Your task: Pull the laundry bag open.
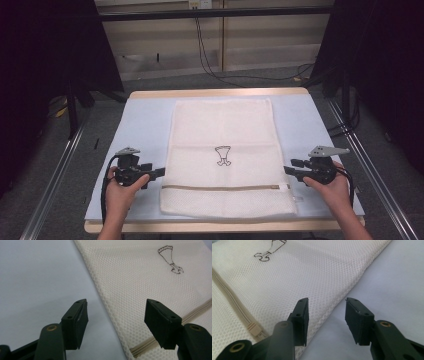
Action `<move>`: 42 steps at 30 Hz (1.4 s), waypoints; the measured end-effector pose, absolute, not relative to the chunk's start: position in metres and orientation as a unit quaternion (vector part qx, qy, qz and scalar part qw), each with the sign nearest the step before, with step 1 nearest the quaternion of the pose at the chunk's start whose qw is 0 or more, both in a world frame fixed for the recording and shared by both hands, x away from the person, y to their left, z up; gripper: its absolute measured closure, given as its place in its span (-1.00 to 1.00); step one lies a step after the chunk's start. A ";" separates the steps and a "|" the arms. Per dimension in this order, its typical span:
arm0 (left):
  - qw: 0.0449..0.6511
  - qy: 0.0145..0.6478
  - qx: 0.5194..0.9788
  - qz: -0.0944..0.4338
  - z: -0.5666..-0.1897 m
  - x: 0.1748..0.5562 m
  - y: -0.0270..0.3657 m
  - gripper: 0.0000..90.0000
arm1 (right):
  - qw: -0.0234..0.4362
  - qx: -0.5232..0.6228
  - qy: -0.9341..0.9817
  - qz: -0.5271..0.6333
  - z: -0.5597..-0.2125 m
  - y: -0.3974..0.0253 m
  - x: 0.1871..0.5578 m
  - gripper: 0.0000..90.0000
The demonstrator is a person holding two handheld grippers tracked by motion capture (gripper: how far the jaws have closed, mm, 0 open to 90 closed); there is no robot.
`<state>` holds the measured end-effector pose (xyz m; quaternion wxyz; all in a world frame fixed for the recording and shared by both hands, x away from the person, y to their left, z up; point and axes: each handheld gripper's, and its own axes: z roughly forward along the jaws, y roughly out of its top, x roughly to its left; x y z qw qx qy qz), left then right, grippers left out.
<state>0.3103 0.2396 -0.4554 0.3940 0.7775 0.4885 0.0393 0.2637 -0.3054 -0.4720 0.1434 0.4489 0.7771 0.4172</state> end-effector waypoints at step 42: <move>0.353 0.502 0.789 0.030 -0.461 0.309 0.213 0.08 | 0.120 0.432 0.806 0.387 -0.476 -0.287 0.247 0.49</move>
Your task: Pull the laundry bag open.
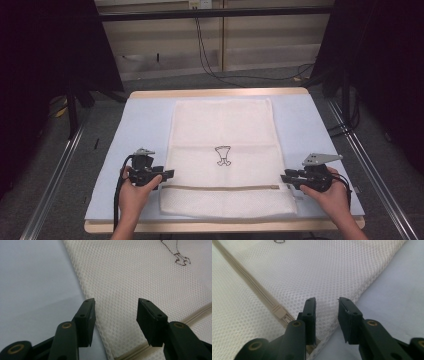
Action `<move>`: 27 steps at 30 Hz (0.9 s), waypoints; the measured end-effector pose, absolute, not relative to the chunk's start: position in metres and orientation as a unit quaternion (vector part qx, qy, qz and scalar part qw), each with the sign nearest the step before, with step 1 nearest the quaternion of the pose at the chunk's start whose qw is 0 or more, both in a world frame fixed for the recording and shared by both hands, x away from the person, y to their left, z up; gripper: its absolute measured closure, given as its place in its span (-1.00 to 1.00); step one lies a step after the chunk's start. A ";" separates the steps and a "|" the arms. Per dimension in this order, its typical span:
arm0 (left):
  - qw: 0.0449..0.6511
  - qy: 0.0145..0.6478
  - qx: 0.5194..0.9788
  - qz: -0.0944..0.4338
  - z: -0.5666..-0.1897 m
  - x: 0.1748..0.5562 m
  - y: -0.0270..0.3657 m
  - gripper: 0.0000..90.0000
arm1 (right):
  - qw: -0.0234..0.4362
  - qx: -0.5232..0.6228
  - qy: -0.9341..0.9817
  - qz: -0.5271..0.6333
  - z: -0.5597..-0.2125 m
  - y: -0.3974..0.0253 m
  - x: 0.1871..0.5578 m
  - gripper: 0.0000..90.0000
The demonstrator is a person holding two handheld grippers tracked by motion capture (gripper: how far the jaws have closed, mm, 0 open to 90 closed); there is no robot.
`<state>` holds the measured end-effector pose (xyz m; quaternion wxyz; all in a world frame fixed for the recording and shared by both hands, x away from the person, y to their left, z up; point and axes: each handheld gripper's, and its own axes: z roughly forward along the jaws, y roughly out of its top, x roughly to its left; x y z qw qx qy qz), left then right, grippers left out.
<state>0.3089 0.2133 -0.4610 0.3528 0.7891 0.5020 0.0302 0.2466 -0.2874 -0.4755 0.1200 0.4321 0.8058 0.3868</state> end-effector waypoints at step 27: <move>0.342 0.531 0.774 0.045 -0.458 0.317 0.237 0.95 | 0.102 0.434 0.806 0.389 -0.480 -0.264 0.261 1.00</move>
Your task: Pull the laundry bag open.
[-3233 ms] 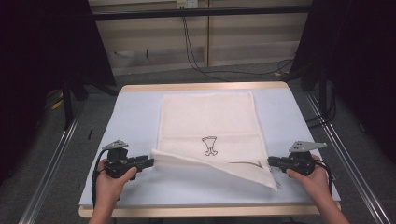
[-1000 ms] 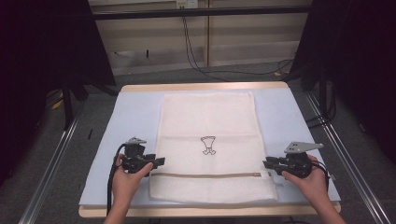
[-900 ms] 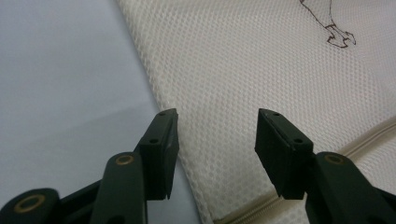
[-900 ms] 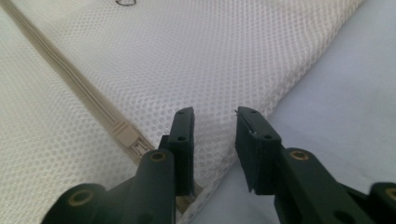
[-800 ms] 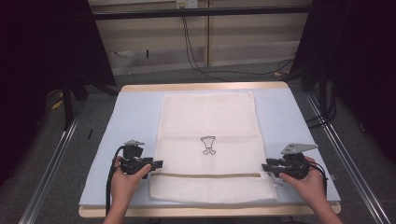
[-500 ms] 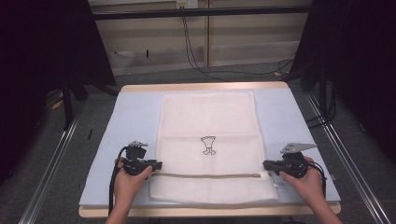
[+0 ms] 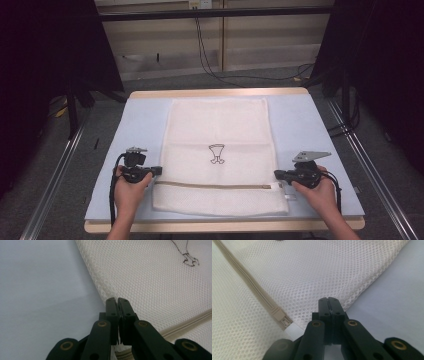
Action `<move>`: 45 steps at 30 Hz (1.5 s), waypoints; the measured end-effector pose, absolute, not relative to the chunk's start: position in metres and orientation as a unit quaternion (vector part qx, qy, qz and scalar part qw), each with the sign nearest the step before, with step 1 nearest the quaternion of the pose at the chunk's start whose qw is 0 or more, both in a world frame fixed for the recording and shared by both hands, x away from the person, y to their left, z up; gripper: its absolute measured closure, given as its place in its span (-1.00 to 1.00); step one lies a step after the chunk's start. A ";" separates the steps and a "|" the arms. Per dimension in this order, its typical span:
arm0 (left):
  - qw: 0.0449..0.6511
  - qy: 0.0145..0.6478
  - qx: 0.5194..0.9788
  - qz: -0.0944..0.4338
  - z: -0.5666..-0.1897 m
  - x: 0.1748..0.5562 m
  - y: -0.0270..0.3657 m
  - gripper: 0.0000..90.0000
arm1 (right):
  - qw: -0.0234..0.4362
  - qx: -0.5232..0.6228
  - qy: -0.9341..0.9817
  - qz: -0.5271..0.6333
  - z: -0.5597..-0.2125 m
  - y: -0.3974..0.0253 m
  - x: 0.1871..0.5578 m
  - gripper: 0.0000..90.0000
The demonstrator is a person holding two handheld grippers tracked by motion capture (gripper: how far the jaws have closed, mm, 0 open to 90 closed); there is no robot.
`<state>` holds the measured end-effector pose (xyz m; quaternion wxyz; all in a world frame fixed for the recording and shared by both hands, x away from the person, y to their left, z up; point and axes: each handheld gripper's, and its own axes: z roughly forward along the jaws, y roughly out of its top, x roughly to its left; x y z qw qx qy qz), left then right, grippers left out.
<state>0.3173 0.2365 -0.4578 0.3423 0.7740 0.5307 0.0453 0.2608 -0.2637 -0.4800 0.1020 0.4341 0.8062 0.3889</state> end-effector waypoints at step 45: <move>0.426 0.458 0.778 -0.062 -0.432 0.305 0.131 0.28 | 0.147 0.368 0.825 0.402 -0.473 -0.274 0.235 1.00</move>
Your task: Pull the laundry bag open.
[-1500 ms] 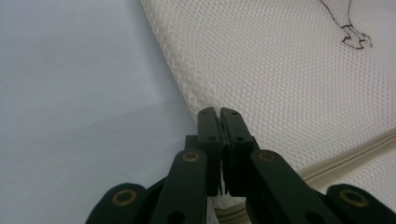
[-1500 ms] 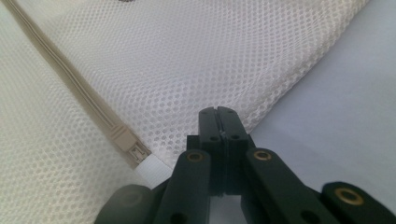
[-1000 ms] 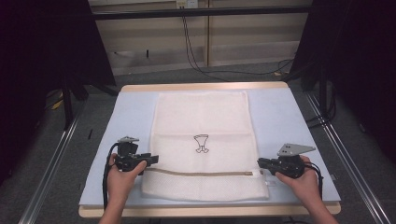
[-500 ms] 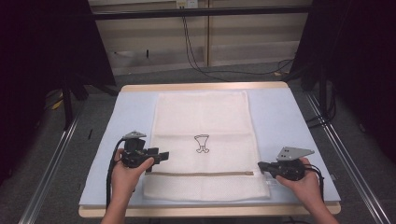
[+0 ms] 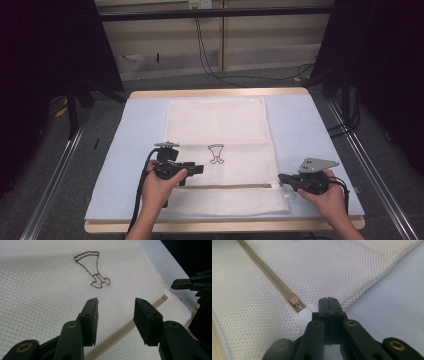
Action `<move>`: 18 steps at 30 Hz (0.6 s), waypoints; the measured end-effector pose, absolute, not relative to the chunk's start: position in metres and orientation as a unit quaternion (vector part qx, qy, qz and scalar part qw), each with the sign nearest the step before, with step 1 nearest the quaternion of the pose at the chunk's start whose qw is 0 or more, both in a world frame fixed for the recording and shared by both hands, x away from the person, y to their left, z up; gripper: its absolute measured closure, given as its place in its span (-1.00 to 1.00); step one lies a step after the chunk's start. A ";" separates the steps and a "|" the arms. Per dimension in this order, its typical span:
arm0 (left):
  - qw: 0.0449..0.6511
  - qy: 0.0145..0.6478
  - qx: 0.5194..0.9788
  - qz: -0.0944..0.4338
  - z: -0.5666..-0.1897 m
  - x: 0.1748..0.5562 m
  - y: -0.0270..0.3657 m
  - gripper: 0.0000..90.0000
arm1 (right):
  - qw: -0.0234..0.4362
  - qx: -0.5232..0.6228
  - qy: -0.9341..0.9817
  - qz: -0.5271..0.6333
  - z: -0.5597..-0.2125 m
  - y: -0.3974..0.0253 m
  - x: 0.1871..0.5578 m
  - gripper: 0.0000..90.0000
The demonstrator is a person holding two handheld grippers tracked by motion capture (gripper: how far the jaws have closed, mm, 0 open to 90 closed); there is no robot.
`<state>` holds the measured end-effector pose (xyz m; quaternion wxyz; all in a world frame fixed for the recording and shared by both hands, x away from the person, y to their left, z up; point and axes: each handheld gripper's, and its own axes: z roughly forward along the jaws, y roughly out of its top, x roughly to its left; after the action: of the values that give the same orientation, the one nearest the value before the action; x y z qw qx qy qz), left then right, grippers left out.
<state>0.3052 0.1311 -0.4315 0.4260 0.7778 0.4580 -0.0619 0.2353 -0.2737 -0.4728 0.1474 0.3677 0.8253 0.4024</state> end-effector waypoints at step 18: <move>0.424 0.433 0.786 -0.125 -0.443 0.303 0.055 0.43 | 0.145 0.363 0.825 0.408 -0.473 -0.270 0.238 1.00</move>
<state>0.3033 0.0553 -0.4433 0.4236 0.7858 0.4328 -0.1255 0.2380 -0.2701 -0.4734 0.1449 0.3632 0.8250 0.4079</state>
